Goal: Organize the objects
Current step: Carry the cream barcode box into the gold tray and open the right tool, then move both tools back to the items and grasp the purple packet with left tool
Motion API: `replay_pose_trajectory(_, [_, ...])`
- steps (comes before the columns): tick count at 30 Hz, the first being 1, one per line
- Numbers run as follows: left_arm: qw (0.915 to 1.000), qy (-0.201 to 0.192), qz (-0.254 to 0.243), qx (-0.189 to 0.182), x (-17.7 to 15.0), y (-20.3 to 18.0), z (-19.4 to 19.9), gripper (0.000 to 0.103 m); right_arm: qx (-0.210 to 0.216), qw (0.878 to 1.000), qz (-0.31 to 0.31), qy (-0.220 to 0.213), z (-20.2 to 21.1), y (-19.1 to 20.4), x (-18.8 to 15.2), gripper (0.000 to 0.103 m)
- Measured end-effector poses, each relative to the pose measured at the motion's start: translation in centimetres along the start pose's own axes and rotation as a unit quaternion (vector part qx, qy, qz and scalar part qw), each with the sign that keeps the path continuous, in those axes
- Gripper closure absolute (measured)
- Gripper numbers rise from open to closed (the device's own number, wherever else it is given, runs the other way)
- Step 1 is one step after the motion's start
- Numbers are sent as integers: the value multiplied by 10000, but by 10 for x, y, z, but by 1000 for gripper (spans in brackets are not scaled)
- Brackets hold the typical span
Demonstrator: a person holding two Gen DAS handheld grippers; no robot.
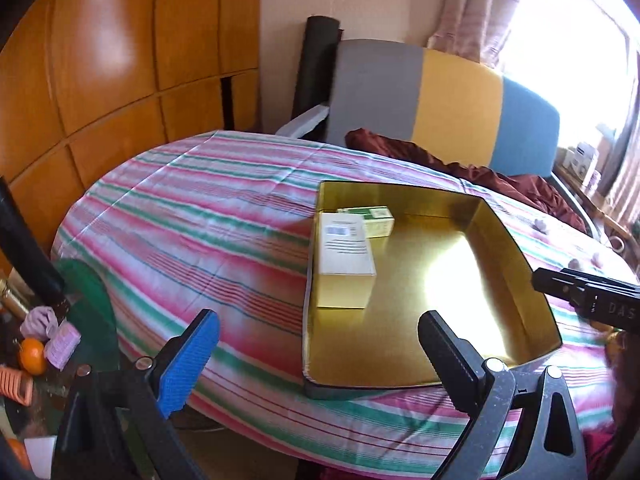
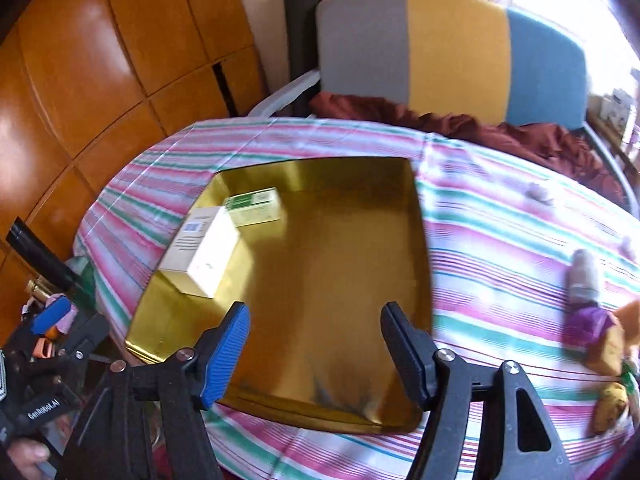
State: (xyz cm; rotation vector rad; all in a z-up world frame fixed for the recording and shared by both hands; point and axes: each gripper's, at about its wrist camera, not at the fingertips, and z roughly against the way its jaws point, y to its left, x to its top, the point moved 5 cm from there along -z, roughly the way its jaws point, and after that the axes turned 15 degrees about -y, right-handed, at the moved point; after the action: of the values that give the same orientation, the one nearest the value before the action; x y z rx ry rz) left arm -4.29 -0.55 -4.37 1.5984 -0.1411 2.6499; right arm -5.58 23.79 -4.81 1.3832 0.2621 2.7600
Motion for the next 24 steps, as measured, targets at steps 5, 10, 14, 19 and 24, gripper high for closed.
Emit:
replay_pose_trajectory(5, [9995, 25, -253, -190, 1, -24, 1, 3, -357, 9990, -266, -70, 17, -50, -3, 33])
replay_pose_trajectory(10, [9978, 51, -477, -458, 0, -51, 0, 3, -948, 9940, -506, -198, 42, -113, -2, 33])
replay_pose_trajectory(14, [9958, 109, -606, -677, -1, -73, -2, 3, -1473, 9852, -791, -364, 68, -167, -1, 28])
replay_pose_trajectory(19, [9922, 189, -747, -982, -3, -99, -3, 3, -1967, 9666, -1525, -607, 106, -239, -6, 24])
replay_pose_trajectory(24, [9859, 186, -921, -1383, -1, -132, -1, 3, -2270, 9340, -2574, -997, 144, -302, -19, 21])
